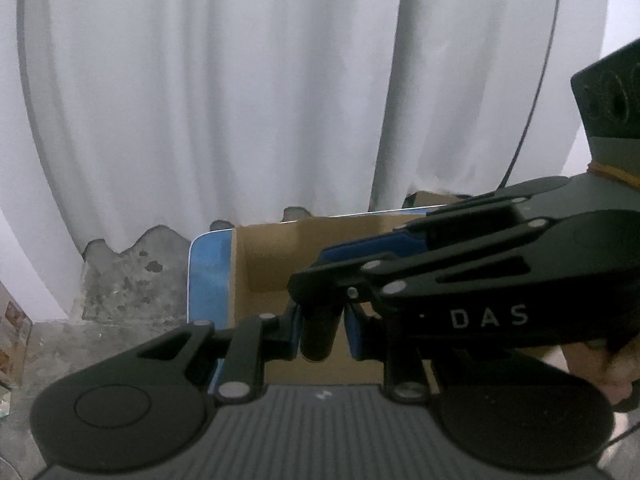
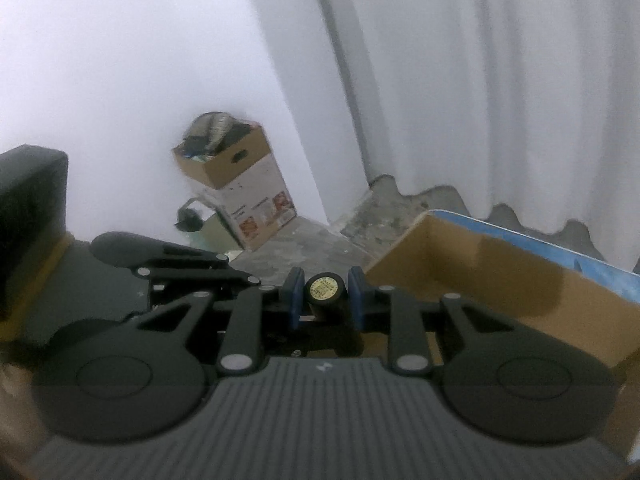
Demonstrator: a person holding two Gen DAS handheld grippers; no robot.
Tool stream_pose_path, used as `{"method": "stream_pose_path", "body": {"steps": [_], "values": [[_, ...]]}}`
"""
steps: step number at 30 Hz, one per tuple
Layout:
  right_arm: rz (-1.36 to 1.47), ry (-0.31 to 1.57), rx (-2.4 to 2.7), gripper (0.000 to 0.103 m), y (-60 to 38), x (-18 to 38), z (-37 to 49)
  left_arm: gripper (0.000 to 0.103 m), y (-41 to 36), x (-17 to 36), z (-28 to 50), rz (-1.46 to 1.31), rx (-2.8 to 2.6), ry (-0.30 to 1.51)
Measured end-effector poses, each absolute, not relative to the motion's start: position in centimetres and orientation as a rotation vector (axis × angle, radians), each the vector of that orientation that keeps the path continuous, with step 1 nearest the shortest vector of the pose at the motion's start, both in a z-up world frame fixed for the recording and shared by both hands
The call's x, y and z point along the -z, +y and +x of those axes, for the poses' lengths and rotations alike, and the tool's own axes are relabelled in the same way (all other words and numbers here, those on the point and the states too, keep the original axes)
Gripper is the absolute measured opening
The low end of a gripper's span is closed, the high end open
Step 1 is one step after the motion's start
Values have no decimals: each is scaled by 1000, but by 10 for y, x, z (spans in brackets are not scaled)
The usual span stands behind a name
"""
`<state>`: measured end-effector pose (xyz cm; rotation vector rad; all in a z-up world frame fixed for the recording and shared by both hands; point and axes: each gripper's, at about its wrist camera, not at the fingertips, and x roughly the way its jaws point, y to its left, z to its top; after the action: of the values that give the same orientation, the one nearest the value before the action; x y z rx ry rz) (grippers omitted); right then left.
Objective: Organize rigid objects
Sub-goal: 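Lift the black tube with the right gripper and lower it into the box, then open the right gripper to release the tube and withdraw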
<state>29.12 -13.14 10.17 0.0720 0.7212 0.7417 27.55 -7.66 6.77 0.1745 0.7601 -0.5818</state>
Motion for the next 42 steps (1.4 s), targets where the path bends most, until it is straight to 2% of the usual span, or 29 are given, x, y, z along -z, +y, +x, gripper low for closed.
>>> {"method": "stream_pose_path", "body": {"steps": [9, 16, 27, 32, 33, 35, 37, 42], "values": [[143, 834, -684, 23, -142, -37, 380, 24, -102, -27, 355, 230, 559, 862], [156, 893, -648, 22, -131, 6, 411, 25, -110, -14, 369, 270, 546, 894], [154, 952, -635, 25, -121, 25, 423, 26, -104, -3, 374, 289, 545, 915], [166, 958, -630, 30, -122, 21, 423, 27, -102, -6, 372, 289, 546, 906], [168, 960, -628, 32, -121, 20, 423, 30, -100, -6, 371, 289, 546, 902], [170, 960, -626, 44, -122, 17, 423, 38, -97, -8, 369, 287, 548, 891], [164, 952, -625, 50, -122, 14, 421, 47, -95, -12, 366, 284, 547, 875], [151, 923, -625, 53, -126, -1, 413, 50, -93, -23, 358, 285, 557, 852]]}}
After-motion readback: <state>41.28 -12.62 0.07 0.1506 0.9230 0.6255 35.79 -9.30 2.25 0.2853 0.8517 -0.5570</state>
